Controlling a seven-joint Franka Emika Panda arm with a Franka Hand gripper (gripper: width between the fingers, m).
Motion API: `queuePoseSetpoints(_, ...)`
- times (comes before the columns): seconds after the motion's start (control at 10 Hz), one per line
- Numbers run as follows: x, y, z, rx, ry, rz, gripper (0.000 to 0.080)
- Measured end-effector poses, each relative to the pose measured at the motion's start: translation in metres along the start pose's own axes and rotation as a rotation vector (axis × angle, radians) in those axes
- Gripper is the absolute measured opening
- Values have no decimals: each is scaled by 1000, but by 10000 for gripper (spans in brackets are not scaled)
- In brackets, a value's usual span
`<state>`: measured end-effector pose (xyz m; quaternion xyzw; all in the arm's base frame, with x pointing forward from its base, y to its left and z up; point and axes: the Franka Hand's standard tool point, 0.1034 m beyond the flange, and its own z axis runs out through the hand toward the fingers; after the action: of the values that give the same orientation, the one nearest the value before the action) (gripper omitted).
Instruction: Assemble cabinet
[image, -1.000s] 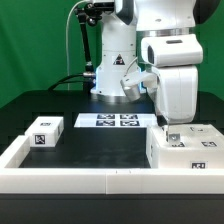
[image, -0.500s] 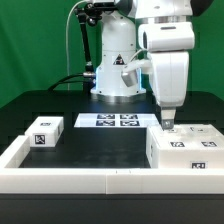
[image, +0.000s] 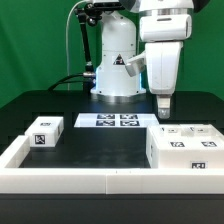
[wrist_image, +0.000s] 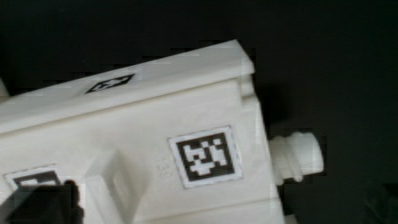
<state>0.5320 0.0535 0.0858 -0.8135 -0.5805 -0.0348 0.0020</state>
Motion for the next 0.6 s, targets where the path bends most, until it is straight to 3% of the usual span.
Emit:
queuePoseSetpoints(0.1,-1,0,1,0,1,88,797)
queuePoseSetpoints(0.2,-5,-3,4,-26,35,280,797)
queuePoseSetpoints(0.3,-7,-11,8,-8,36,502,797)
queuePoseSetpoints(0.4,-4,-14,9,-13,47,640,797)
queuePoseSetpoints(0.6,1,-22,13,19,59,933,797)
